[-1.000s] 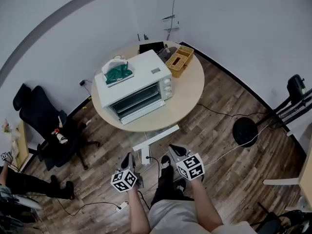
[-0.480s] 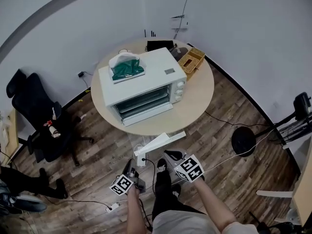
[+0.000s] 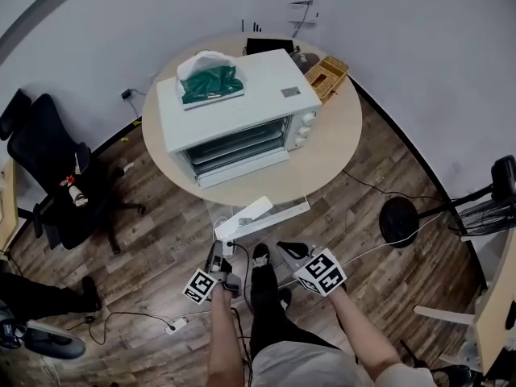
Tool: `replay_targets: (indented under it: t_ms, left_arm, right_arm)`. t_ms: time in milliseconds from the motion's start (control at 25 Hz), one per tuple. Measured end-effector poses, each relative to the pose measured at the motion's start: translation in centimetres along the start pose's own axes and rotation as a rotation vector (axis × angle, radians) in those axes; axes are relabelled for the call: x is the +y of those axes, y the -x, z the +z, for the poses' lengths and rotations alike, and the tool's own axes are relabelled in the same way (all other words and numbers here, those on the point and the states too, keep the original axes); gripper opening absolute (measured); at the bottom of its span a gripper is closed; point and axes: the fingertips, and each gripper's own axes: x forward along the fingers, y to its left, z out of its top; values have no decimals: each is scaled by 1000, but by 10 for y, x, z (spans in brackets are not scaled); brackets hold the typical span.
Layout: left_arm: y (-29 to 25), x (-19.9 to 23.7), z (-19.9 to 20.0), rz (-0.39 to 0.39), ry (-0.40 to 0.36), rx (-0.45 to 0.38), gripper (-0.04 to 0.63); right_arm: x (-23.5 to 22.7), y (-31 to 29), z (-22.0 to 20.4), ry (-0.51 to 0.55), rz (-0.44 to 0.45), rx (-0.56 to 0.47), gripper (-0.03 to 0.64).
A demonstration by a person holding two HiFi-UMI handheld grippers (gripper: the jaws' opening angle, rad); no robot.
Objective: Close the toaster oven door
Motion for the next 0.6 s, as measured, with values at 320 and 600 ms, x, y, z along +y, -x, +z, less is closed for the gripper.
replay_targets:
  t_ms: [320,600]
  left_arm:
    - [4,15,-5,26,58,-53,166]
    - [-14,13,-13,-64,88,-38,166]
  right_arm:
    - [-3,3,-28,-39,3,32,2]
    - [-7,2,-36,-25,-2,54,2]
